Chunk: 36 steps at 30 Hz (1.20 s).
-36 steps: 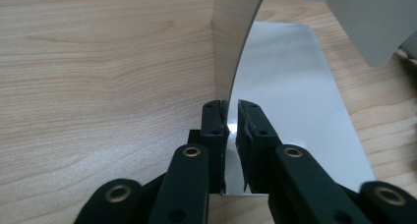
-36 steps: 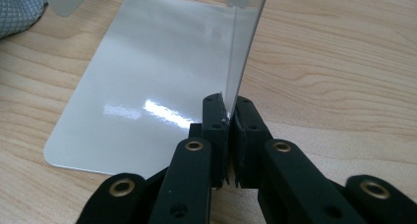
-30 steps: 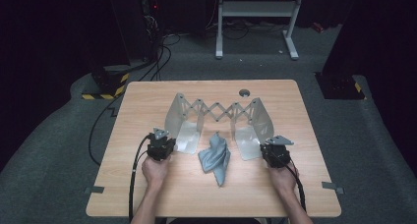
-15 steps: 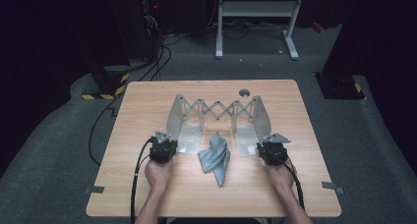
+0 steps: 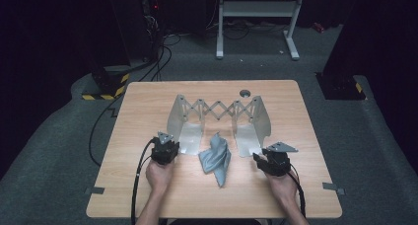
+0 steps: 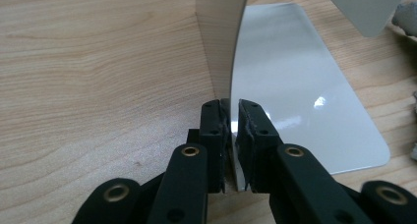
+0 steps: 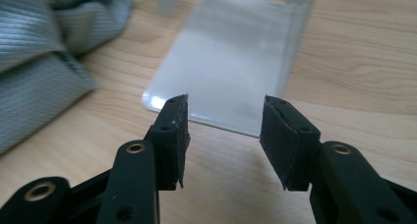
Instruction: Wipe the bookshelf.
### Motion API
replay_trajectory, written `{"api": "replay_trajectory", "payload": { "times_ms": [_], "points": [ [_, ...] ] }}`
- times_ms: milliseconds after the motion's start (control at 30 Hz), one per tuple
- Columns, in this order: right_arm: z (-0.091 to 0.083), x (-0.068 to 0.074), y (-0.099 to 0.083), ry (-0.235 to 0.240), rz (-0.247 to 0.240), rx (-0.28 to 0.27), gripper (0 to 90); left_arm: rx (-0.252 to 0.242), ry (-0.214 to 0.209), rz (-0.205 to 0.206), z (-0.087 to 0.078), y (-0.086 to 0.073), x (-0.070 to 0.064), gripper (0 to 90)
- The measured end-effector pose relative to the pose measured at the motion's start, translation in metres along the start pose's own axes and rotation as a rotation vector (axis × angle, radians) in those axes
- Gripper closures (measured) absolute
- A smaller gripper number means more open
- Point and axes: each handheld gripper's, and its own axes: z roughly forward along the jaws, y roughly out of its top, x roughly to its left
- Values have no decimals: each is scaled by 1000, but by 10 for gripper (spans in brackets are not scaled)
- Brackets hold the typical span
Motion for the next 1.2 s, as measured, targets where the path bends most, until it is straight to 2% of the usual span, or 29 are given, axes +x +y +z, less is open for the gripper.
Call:
{"api": "replay_trajectory", "payload": {
  "times_ms": [133,333,467,767,1033,1200],
  "points": [
    [-5,9,2,56,-4,-8,518,4,-8,-9,0,0,2,805],
    [-3,26,7,112,-18,-14,493,4,-8,-9,0,0,2,801],
    [-4,36,14,140,-46,-21,481,4,-12,-14,0,0,3,795],
    [0,48,31,195,-62,-34,454,2,-9,-5,0,0,1,799],
    [5,70,49,244,-118,-65,423,3,-12,-7,0,0,2,799],
    [18,84,53,255,-165,-32,415,3,-11,-6,0,0,2,798]
  ]
}}
